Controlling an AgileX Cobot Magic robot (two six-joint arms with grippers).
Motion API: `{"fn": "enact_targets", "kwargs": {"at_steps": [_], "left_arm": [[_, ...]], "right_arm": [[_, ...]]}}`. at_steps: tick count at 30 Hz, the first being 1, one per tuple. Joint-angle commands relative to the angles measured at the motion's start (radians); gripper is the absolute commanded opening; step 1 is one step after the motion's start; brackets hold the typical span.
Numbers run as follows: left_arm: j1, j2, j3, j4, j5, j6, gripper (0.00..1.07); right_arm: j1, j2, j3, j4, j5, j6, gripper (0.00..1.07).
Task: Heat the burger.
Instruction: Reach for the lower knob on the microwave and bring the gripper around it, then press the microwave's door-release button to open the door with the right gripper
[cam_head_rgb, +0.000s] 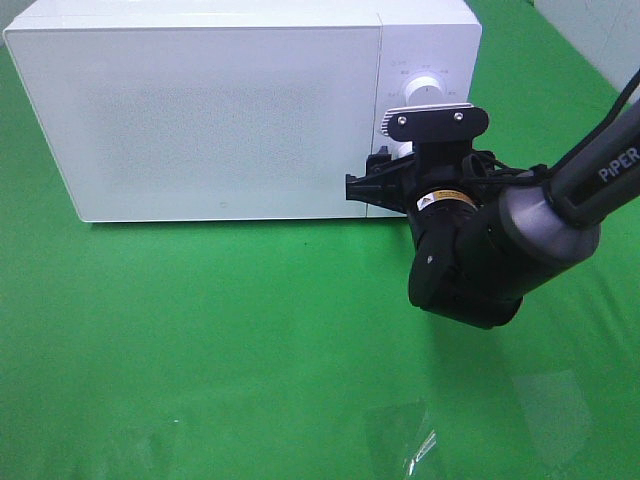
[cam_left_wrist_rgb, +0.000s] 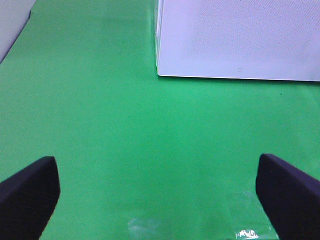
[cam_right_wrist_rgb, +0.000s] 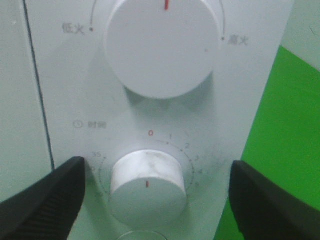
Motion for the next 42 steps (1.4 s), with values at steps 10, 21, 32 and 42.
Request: {"fn": "enact_targets", "kwargs": {"at_steps": [10, 21, 32, 42], "left_arm": [[0.0, -0.015, 0.001, -0.001, -0.012, -0.001, 1.0], [0.0, -0.015, 0.001, -0.001, -0.012, -0.001, 1.0], [0.0, -0.015, 0.001, -0.001, -0.012, -0.001, 1.0], [0.0, -0.015, 0.001, -0.001, -0.012, -0.001, 1.0]], "right_arm": [[-0.011, 0.023, -0.037, -0.018, -0.016, -0.003, 0.71], [-0.01, 0.006, -0.037, -0.014, -0.075, -0.011, 0.59], [-0.01, 0.005, -0.037, -0.001, -0.1, -0.011, 0.08], [-0.01, 0.002, -0.037, -0.038, -0.127, 0.224, 0.0]]}}
